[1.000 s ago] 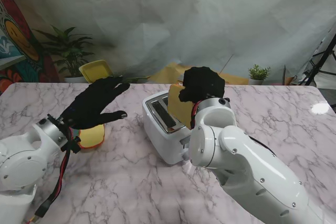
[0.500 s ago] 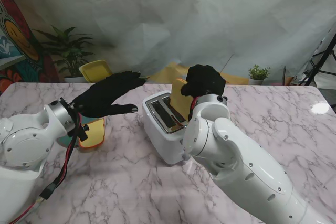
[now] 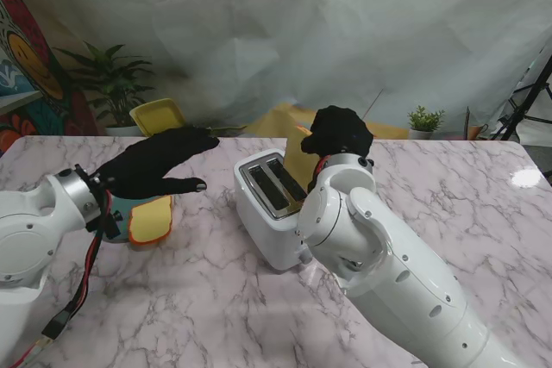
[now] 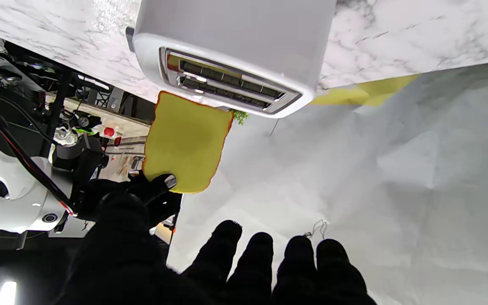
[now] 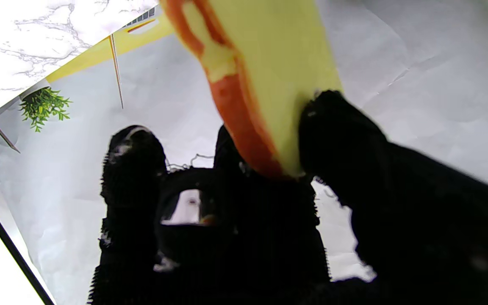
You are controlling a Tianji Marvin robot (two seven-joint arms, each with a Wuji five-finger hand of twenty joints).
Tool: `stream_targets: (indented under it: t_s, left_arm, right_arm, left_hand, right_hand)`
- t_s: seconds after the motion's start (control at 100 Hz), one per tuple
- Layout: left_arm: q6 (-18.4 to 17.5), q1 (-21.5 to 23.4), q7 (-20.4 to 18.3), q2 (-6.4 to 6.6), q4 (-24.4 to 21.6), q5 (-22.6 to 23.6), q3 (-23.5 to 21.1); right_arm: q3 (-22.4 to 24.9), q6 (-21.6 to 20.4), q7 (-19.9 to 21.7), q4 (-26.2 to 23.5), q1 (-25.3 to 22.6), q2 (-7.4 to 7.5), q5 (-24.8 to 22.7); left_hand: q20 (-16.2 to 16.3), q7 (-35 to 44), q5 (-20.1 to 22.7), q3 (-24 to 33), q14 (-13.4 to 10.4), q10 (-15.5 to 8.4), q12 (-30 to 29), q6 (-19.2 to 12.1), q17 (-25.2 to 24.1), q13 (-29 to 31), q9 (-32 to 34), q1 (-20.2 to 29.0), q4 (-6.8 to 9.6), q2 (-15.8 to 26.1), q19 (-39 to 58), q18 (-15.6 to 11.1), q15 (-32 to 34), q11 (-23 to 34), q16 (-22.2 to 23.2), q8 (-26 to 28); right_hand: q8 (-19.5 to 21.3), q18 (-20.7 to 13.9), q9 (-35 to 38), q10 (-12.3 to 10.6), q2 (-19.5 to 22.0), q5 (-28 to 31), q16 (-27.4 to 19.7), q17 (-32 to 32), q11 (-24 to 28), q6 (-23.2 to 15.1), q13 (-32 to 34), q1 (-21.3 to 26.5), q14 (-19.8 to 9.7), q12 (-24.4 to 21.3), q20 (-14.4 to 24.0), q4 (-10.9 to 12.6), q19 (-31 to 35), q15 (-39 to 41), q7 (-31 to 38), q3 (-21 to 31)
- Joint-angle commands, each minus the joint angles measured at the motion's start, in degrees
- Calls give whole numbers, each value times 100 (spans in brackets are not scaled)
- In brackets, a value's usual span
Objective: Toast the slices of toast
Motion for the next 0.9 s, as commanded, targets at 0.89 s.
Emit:
stream_targets:
  t_s: [0.89]
  left_arm:
    - [-123,99,59,38,122,77,21]
  right_arm:
    - [211,-368,-322,161,-143,-198,686]
  left_hand:
    - [41,73,215,-61,-82,-111,-42,-119,44,116,192,-110,77,143,-224,-216,84,80,-52,-37]
  right_hand:
    - [0,-55,486,653,-59,354,-106,2,337,-199,-5,274,-336,-67,-123,29,180,231,541,729]
